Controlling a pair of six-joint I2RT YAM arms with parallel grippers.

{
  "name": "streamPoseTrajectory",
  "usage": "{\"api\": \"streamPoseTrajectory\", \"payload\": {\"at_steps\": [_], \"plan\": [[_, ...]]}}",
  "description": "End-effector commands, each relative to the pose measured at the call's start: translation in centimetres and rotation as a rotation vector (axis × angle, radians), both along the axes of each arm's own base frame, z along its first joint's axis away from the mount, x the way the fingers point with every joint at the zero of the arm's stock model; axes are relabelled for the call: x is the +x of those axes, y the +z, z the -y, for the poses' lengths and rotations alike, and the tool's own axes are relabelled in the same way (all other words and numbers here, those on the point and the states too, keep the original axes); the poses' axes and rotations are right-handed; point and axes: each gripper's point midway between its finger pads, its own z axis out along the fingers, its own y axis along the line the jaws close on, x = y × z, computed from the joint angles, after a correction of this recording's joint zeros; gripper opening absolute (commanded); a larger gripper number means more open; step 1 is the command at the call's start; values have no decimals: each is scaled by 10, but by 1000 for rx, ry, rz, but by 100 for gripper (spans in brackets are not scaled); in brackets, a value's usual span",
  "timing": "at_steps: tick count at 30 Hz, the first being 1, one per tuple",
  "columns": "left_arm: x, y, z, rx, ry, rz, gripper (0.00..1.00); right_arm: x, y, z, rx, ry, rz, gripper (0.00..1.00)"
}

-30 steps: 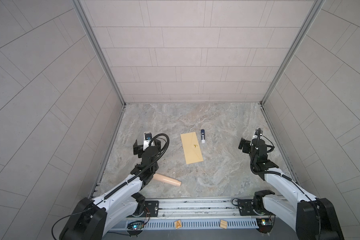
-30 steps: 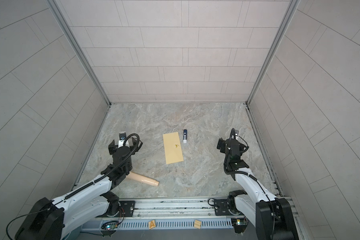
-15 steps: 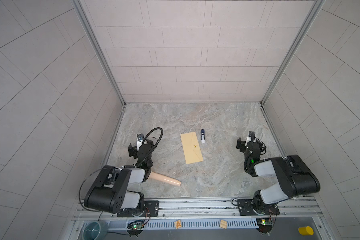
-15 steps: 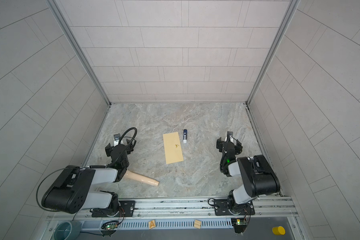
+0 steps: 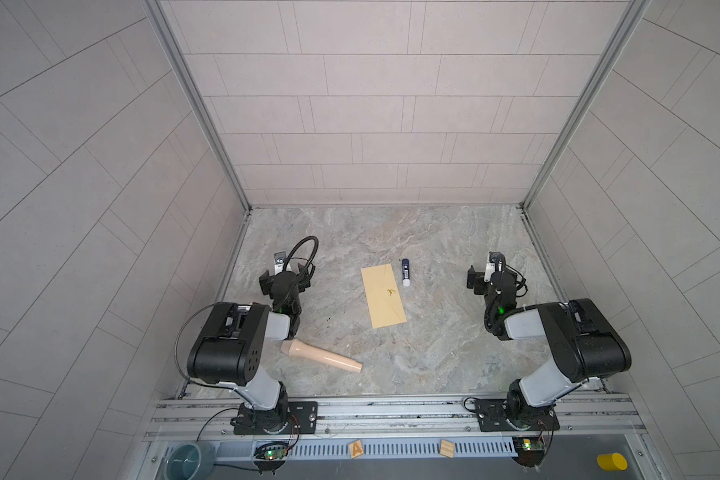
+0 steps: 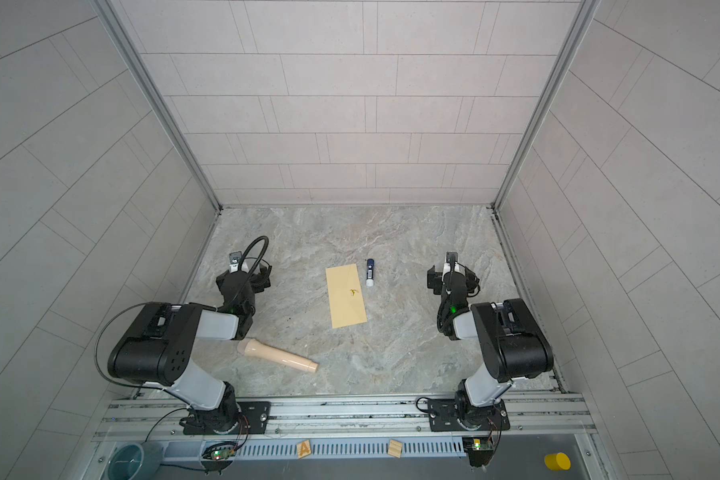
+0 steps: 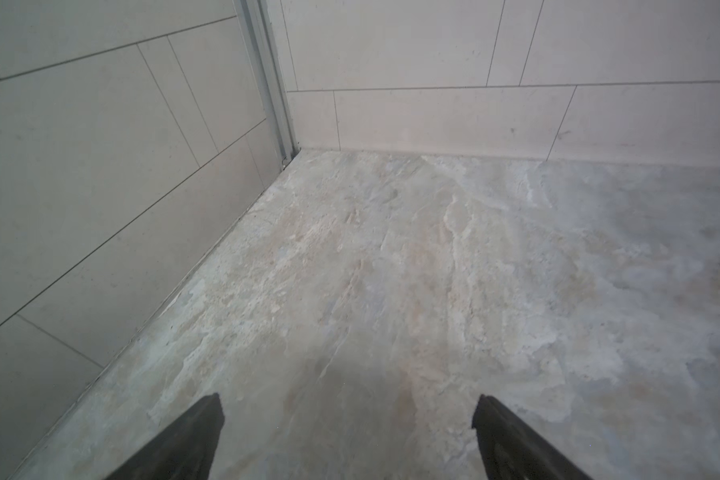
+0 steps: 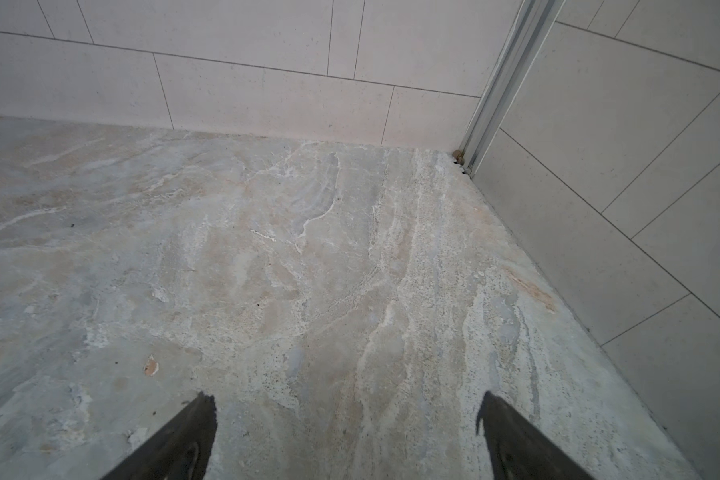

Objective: Place the letter into the envelope and seal it

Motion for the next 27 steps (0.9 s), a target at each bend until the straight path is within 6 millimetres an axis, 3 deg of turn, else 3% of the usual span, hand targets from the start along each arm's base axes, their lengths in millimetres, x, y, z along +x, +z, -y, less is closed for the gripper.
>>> {"api": "streamPoseTrajectory", "payload": {"at_steps": [1, 27], "plan": [[-4, -14, 2, -15, -19, -67, 100, -1, 1, 0, -13, 8, -7, 99], [-5, -11, 2, -7, -23, -49, 100, 0, -1, -1, -15, 17, -10, 99]]}}
